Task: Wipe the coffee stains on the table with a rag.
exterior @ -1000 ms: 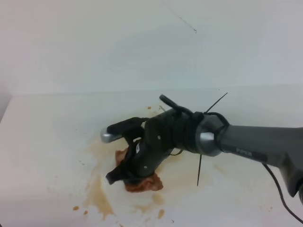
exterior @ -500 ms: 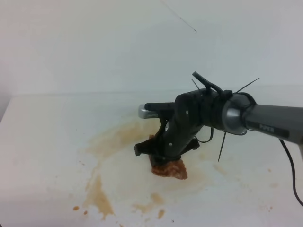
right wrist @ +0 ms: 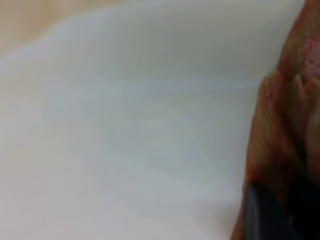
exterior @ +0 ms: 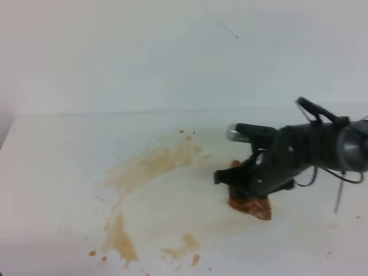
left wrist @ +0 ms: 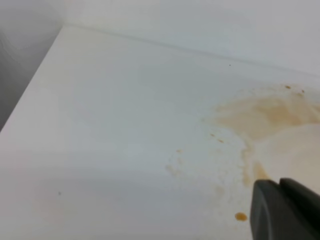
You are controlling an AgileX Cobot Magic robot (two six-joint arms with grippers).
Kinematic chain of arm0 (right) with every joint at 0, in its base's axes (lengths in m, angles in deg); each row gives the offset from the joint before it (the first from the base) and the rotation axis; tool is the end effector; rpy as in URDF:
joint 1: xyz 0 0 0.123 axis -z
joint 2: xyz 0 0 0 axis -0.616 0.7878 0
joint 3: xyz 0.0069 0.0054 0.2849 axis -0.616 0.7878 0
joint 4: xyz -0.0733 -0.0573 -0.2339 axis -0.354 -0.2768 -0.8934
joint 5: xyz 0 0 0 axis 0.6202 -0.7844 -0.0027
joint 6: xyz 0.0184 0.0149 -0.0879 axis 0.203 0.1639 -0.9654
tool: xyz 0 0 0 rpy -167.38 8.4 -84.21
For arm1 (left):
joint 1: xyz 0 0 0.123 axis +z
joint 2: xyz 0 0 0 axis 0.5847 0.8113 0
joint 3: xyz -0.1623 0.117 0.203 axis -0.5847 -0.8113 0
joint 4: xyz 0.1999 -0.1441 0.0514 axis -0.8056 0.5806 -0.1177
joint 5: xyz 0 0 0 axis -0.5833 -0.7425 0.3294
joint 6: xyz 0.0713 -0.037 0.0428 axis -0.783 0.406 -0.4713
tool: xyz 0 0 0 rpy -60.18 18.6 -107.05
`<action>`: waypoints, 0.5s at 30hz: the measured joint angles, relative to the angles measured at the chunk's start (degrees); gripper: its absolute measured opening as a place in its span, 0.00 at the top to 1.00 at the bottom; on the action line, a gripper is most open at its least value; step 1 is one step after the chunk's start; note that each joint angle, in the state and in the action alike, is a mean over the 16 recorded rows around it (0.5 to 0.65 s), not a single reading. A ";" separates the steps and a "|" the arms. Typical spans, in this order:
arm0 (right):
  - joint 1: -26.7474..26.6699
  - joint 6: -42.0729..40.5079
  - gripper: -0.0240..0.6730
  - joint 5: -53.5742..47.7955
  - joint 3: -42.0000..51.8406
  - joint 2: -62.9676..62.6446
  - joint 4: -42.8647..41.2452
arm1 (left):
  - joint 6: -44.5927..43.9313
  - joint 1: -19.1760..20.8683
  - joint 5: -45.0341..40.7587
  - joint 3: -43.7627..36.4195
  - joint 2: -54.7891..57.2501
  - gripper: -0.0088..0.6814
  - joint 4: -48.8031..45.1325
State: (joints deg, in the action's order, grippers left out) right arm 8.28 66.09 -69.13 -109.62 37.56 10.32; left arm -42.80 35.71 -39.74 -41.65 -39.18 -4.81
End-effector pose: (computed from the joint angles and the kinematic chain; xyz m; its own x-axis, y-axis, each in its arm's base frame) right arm 0.3464 0.2063 0.0968 -0.9448 -0.1770 -0.2757 -0.2295 0.9581 0.1714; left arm 0.0538 -0.0068 0.1755 -0.2228 -0.3083 -0.9248 0.0042 0.9484 -0.3172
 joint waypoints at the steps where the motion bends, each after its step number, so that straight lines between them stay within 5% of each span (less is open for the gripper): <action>1: 0.39 -0.56 0.76 1.19 1.53 -1.04 0.25 | 0.00 0.00 0.00 0.00 0.00 0.99 0.01; 15: 2.09 -13.56 0.77 6.43 9.50 -18.05 1.82 | 0.00 0.00 0.00 0.00 0.00 0.99 0.06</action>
State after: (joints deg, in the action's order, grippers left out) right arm 10.37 52.53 -62.69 -100.12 19.51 12.15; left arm -42.80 35.71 -39.74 -41.65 -39.18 -4.75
